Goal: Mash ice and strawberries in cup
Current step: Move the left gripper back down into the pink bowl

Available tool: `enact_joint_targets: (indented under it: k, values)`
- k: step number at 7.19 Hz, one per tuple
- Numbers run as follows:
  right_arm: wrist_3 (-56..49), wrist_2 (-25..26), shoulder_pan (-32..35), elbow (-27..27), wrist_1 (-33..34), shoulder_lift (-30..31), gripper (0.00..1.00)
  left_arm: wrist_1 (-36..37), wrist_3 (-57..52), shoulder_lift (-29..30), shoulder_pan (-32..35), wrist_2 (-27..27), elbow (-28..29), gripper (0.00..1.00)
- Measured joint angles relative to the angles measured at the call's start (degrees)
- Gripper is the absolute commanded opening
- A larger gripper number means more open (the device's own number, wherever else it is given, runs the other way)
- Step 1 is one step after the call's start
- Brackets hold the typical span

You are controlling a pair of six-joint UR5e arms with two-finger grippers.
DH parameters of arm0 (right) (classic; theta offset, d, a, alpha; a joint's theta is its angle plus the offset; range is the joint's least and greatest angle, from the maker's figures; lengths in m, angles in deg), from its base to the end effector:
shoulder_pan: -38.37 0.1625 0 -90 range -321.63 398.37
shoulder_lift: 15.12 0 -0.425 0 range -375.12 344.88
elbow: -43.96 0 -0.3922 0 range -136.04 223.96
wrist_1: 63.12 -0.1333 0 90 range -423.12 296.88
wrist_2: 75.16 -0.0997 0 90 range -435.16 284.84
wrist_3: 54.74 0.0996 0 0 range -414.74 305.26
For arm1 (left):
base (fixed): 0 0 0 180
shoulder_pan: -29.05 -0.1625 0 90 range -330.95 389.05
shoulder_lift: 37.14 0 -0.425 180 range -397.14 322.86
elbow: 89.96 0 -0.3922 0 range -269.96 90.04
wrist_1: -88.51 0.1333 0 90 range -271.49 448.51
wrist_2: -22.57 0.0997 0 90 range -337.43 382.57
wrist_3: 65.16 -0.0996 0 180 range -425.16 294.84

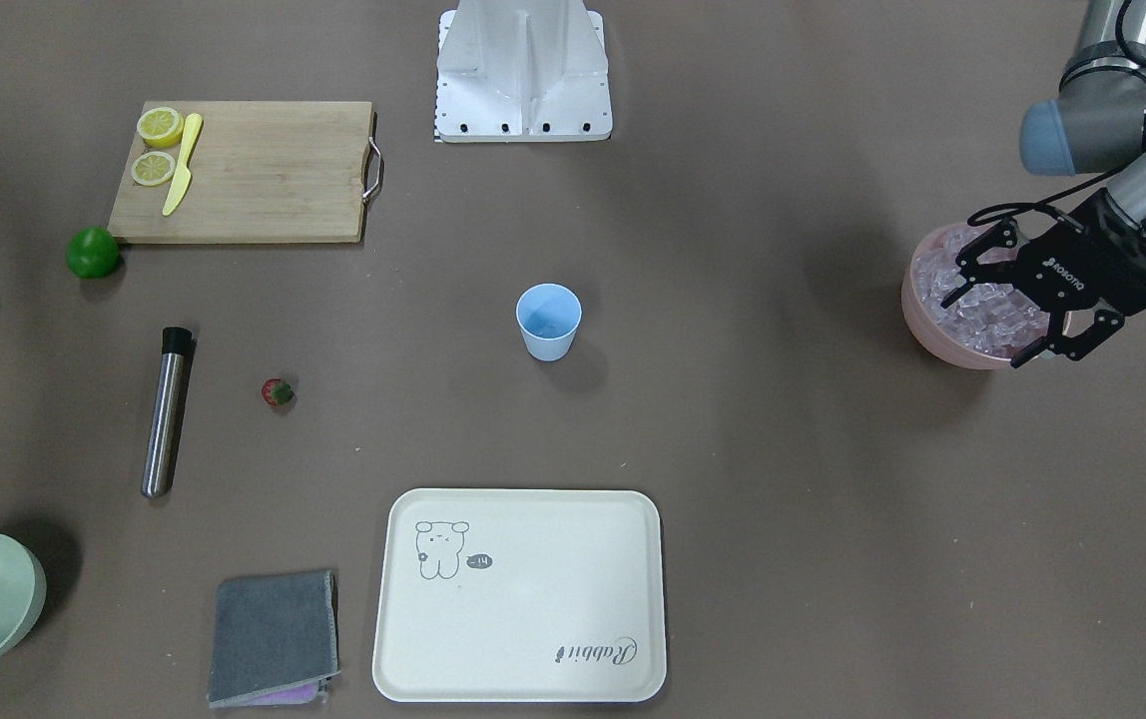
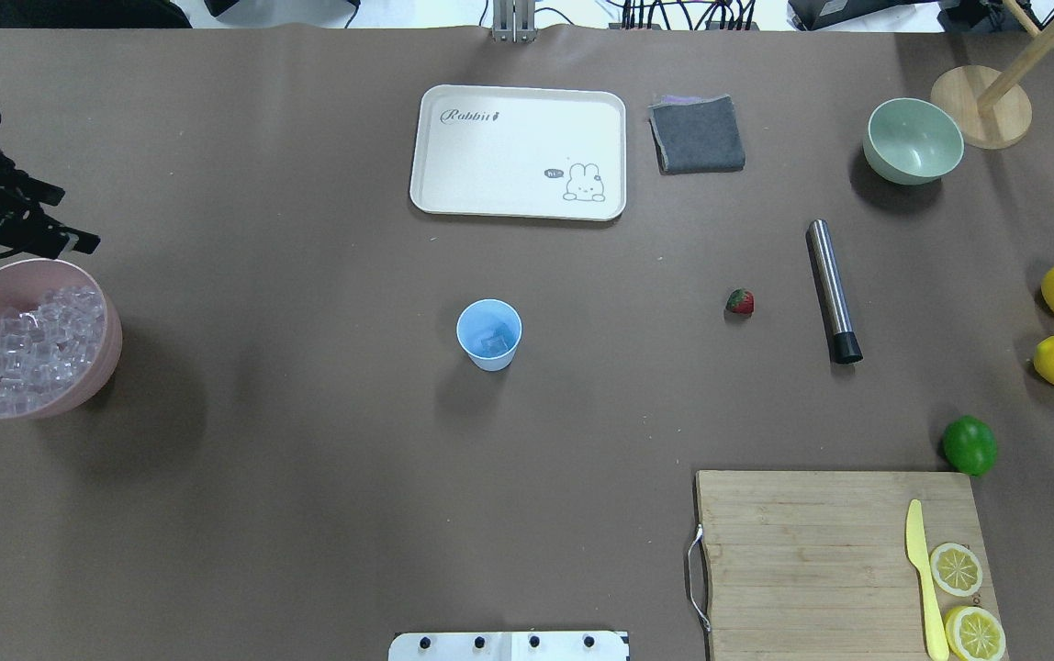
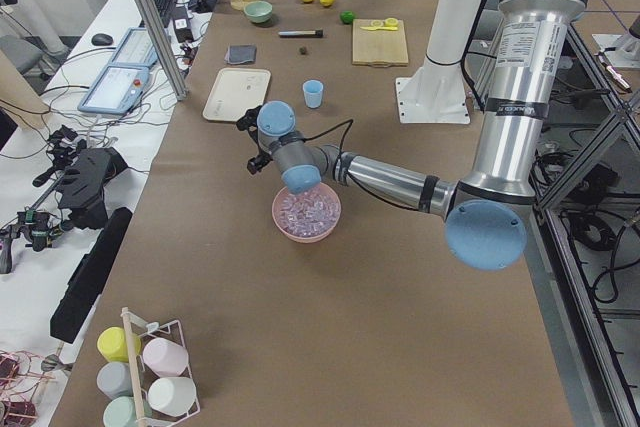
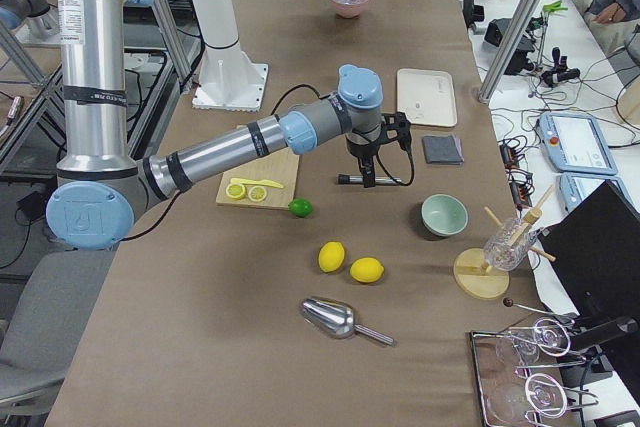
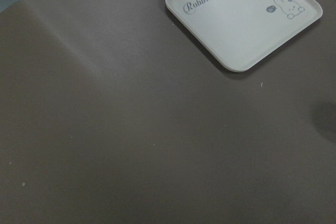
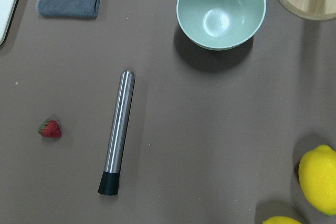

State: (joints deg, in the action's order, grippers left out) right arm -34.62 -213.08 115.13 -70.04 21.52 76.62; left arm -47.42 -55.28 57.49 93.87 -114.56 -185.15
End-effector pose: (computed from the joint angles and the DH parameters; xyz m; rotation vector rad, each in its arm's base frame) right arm -0.0497 -0.4705 0.4517 0.1988 -0.9140 -0.0903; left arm 0.1721 -0.5079 0.4749 0.6535 1.0078 0.6338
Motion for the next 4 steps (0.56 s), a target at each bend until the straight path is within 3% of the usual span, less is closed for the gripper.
enact_joint_targets:
  k: [4]
  values:
    - [0.04, -0.22, -0.1, -0.49, -0.17, 0.96, 1.0, -0.44, -10.06, -10.0, 0.3, -0.95, -1.09, 0.97]
